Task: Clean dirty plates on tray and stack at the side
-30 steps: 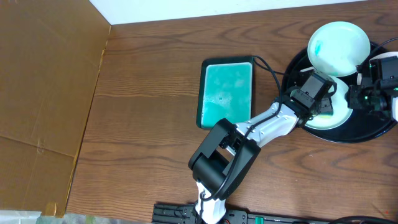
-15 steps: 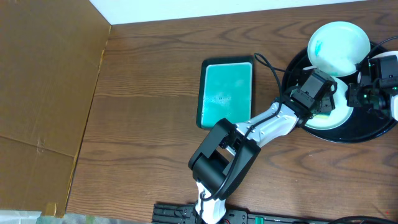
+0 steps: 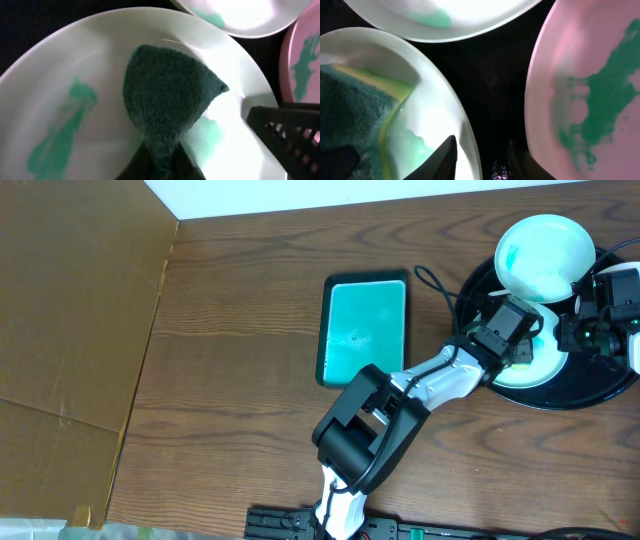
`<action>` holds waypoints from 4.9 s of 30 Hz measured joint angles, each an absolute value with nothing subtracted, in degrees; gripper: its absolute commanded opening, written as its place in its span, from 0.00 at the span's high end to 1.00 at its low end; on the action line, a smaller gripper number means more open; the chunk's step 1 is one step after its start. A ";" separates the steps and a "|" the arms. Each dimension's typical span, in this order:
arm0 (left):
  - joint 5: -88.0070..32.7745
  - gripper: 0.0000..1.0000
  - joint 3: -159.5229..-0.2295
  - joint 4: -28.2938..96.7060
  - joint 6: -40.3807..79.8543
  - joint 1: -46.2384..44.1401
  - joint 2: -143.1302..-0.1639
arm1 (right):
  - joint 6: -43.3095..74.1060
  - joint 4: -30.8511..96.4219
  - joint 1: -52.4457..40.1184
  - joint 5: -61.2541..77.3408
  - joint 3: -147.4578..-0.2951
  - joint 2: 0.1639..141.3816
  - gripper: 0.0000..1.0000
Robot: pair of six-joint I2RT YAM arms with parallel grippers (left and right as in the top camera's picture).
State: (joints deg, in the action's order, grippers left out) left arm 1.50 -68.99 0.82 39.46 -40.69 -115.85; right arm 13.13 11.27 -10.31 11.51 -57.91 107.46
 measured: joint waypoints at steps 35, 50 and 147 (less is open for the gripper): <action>2.13 0.93 -69.47 0.64 37.98 -33.01 -109.45 | 13.21 12.45 -10.83 14.98 -58.15 107.85 0.98; 0.45 0.93 -69.47 -3.20 35.97 -36.18 -117.97 | 13.21 12.60 -10.83 14.96 -58.19 107.85 0.99; 1.72 0.93 -69.67 26.85 28.29 -8.34 -92.47 | -1.98 20.05 -13.32 -4.23 -58.48 88.55 0.99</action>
